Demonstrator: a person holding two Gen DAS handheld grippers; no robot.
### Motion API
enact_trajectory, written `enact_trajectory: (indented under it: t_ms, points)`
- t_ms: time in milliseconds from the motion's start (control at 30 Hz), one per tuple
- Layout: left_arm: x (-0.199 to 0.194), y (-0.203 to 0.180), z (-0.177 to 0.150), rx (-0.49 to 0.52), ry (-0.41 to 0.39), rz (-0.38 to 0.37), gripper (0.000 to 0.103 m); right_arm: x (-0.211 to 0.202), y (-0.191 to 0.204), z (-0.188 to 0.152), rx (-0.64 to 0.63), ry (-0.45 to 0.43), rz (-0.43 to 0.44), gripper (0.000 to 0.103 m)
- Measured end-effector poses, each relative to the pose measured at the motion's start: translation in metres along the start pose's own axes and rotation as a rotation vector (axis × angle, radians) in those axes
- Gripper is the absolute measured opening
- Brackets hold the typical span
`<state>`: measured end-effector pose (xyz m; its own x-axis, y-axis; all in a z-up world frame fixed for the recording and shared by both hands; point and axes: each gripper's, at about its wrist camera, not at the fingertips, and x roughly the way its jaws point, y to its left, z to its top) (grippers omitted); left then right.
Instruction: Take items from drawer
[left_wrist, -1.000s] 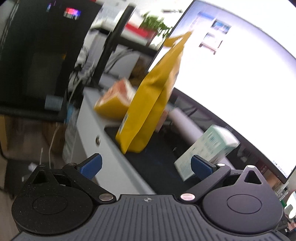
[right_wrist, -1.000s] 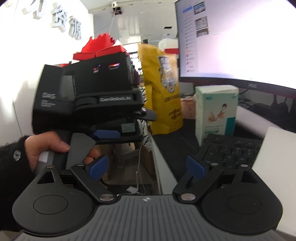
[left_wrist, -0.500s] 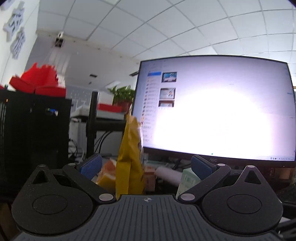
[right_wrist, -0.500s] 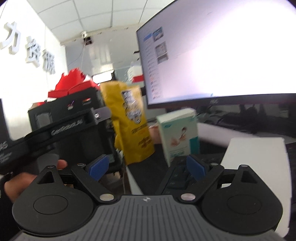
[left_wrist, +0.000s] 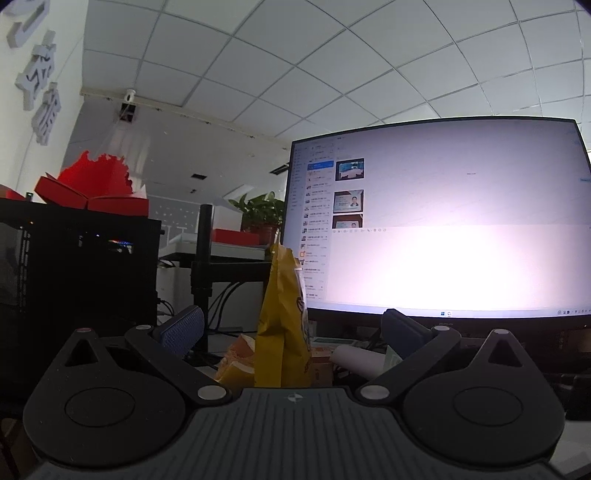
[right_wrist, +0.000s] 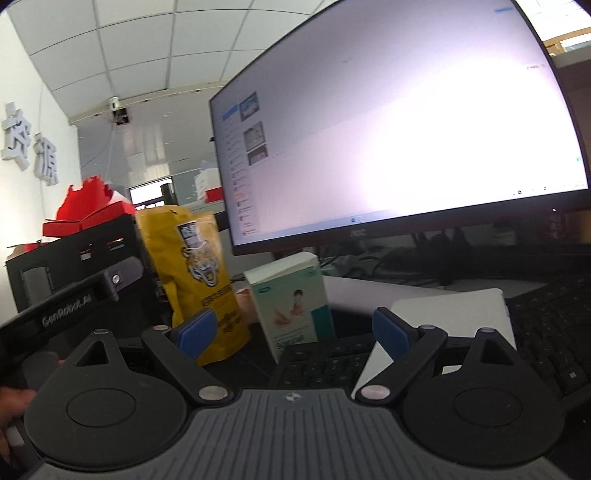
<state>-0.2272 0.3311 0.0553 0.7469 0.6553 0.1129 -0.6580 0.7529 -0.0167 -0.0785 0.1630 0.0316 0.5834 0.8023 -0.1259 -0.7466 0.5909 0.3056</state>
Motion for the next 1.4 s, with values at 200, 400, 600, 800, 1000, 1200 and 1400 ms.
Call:
enact_trajectory:
  t_ms: [200, 400, 600, 800, 1000, 1200, 1400]
  points:
    - [-0.003, 0.006, -0.006, -0.009, -0.019, 0.070, 0.103, 0.001, -0.004, -0.002, 0.022, 0.008, -0.010, 0.091]
    - [-0.009, 0.004, -0.003, 0.002, -0.037, 0.049, 0.103, 0.000, -0.005, -0.002, 0.023, -0.012, -0.022, 0.091]
    - [-0.012, 0.003, -0.001, 0.006, -0.030, 0.055, 0.103, 0.000, -0.004, -0.003, 0.020, -0.014, -0.028, 0.091]
    - [-0.010, 0.002, -0.001, 0.015, 0.011, 0.071, 0.103, -0.001, -0.002, -0.003, 0.008, -0.015, -0.025, 0.091]
    - [-0.009, -0.002, -0.005, 0.019, 0.049, 0.064, 0.103, -0.002, -0.001, -0.003, 0.000, -0.017, -0.036, 0.091]
    - [-0.007, -0.005, -0.008, 0.031, 0.102, 0.071, 0.103, -0.001, 0.001, -0.004, -0.013, -0.019, -0.068, 0.091]
    - [-0.005, -0.007, -0.007, 0.030, 0.146, 0.095, 0.103, -0.002, 0.004, -0.005, -0.038, -0.023, -0.078, 0.091]
